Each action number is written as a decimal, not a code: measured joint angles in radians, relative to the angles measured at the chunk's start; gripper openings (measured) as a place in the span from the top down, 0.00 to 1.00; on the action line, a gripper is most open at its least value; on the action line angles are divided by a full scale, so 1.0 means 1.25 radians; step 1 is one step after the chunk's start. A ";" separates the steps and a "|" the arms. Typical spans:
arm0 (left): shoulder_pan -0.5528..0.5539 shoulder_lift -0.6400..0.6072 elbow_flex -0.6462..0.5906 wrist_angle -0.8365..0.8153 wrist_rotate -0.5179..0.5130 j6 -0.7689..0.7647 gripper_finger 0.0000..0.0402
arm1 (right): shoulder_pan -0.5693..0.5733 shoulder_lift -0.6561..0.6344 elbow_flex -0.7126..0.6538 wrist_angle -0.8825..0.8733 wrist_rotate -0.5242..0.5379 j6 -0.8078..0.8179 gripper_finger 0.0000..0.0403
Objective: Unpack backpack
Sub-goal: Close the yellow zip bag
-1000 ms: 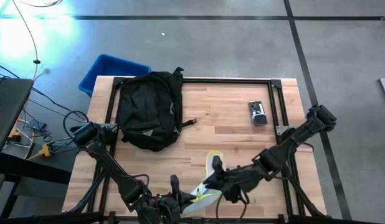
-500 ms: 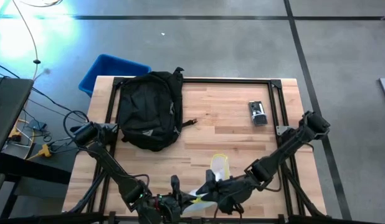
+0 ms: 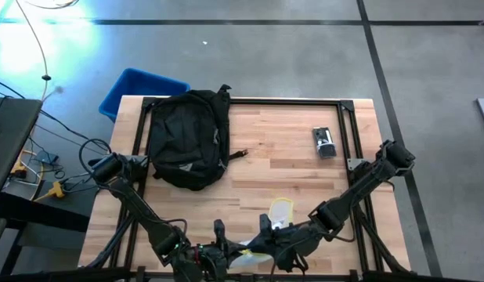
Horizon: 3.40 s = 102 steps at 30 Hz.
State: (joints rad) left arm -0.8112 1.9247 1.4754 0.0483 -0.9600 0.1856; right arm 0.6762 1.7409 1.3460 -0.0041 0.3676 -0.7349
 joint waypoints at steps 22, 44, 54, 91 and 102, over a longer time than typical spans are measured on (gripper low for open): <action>-0.006 0.002 0.000 -0.022 0.004 -0.021 1.00 | 0.101 -0.001 0.002 -0.004 0.399 -0.140 1.00; 0.011 0.002 0.000 -0.072 0.109 -0.035 1.00 | -0.025 0.006 0.002 -0.072 -0.124 0.204 0.54; 0.022 0.002 0.000 -0.214 0.047 0.207 1.00 | -0.068 0.018 0.002 -0.066 -0.112 0.282 0.70; 0.136 -0.030 -0.034 -0.440 -0.069 0.169 1.00 | -0.210 -0.135 -0.356 0.288 -0.129 0.329 0.76; 0.141 -0.028 -0.035 -0.440 -0.059 0.167 1.00 | -0.243 -0.064 -0.319 0.291 -0.194 0.294 0.49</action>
State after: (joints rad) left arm -0.6353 1.8893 1.4319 -0.5020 -1.0342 0.3947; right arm 0.3729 1.6605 0.9476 0.3593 0.1247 -0.3678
